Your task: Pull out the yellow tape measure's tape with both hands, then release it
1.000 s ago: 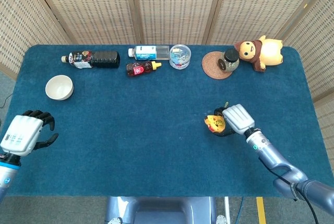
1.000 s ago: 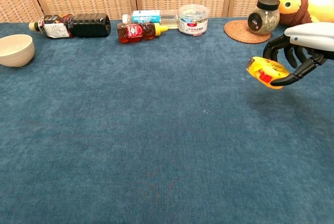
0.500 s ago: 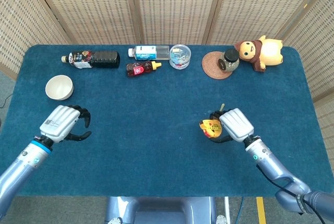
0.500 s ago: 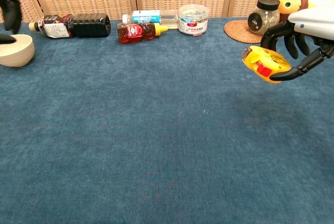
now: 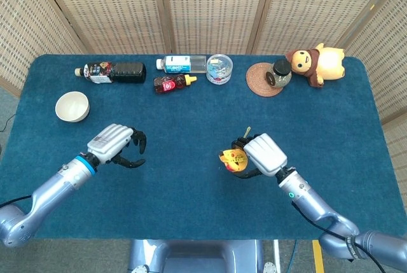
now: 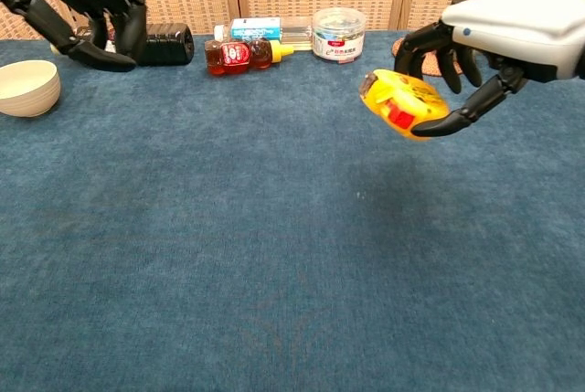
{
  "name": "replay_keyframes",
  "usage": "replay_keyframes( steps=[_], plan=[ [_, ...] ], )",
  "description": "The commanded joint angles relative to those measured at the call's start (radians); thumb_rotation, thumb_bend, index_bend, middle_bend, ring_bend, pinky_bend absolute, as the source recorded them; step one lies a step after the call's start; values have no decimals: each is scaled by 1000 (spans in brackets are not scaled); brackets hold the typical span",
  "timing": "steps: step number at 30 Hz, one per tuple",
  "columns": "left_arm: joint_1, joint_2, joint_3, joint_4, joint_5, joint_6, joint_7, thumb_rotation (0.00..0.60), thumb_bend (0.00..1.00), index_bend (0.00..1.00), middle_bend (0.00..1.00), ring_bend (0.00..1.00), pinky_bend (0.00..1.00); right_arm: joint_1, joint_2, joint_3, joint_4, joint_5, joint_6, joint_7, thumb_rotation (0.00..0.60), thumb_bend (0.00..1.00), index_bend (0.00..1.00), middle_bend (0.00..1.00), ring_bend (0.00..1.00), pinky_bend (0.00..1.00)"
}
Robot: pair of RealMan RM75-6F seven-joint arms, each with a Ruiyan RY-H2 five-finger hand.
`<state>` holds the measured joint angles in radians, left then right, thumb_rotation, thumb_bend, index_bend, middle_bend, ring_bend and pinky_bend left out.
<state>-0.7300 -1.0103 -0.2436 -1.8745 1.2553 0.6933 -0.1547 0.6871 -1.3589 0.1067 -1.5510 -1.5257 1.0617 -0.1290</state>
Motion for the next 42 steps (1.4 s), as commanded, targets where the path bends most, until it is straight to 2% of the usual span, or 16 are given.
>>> replay_keyframes(
  steps=[1,9,13,16,19,24,28,32,37,42],
  plan=[
    [-37,-21,-12,22,-19,-32,-20,544,260,541,505,466,529,7,-14,7,-4,3,-1,-17,357,234,549,577,587,602],
    [-110,-57,-25,66,-54,-86,-28,516,261,512,632,633,717,18,-42,19,1,12,-2,-48,357,236,549,577,589,601],
    [-151,-70,-27,88,-68,-136,-44,491,262,497,785,793,817,24,-50,22,9,21,-10,-55,357,235,549,577,589,603],
    [-179,-77,-25,106,-75,-166,-42,472,264,481,860,866,862,26,-56,22,16,25,-12,-58,357,235,550,577,590,605],
    [-201,-84,-25,114,-89,-190,-48,453,267,481,889,890,878,27,-58,21,17,26,-14,-63,356,235,550,577,591,607],
    [-240,-92,-31,138,-100,-238,-69,386,296,480,918,916,893,26,-61,22,10,26,-8,-62,354,236,549,577,592,610],
    [-271,-104,-33,163,-99,-275,-86,381,341,480,925,920,896,26,-66,22,4,25,-4,-63,358,235,550,577,592,611],
    [-290,-113,-32,174,-92,-288,-86,343,359,480,949,934,903,26,-66,20,2,25,-3,-67,356,235,549,577,593,611],
    [-314,-128,-33,183,-73,-304,-94,339,412,480,953,936,903,21,-64,17,-8,23,5,-68,355,235,549,577,596,615],
    [-329,-141,-25,195,-60,-306,-89,345,421,480,953,935,903,19,-60,16,-18,21,9,-64,353,235,549,578,598,618]
  ],
)
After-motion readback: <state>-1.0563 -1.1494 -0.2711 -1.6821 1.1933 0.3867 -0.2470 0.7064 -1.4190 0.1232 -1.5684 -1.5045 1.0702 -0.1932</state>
